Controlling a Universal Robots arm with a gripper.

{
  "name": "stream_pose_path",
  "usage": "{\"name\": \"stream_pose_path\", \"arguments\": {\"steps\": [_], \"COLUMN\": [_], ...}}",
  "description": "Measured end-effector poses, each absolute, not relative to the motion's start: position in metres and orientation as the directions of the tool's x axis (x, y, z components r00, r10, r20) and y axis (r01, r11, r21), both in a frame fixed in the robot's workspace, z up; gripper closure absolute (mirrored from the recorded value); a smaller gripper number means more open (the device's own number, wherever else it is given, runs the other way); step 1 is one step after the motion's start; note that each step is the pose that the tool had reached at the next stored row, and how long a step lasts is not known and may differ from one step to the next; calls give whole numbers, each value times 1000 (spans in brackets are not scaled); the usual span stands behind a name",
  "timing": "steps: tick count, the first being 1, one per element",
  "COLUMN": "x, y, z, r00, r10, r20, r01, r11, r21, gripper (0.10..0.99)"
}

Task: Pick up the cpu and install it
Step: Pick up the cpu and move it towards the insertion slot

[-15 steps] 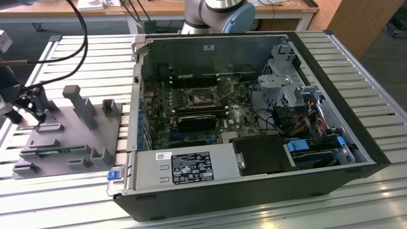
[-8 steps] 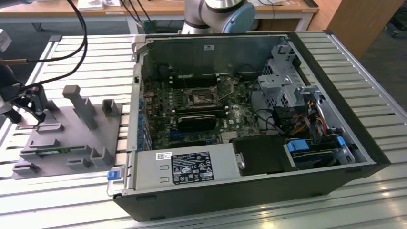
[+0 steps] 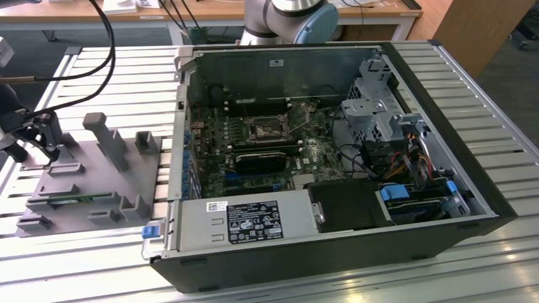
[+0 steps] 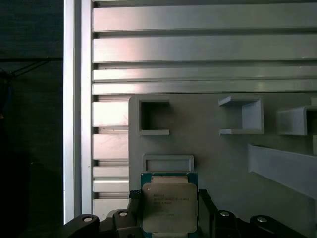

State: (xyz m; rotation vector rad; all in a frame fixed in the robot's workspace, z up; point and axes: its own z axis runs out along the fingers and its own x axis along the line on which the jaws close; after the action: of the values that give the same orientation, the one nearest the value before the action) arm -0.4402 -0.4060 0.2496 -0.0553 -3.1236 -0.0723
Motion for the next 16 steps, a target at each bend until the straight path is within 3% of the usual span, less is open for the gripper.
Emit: {"name": "stream_pose_path", "arguments": {"steps": [16], "x": [-440], "y": [-406], "z": [259], "r00": [-999], "r10": [35], "r20": [17], "r01": [36], "r11": [998], "r21": [46], "gripper": [545]}}
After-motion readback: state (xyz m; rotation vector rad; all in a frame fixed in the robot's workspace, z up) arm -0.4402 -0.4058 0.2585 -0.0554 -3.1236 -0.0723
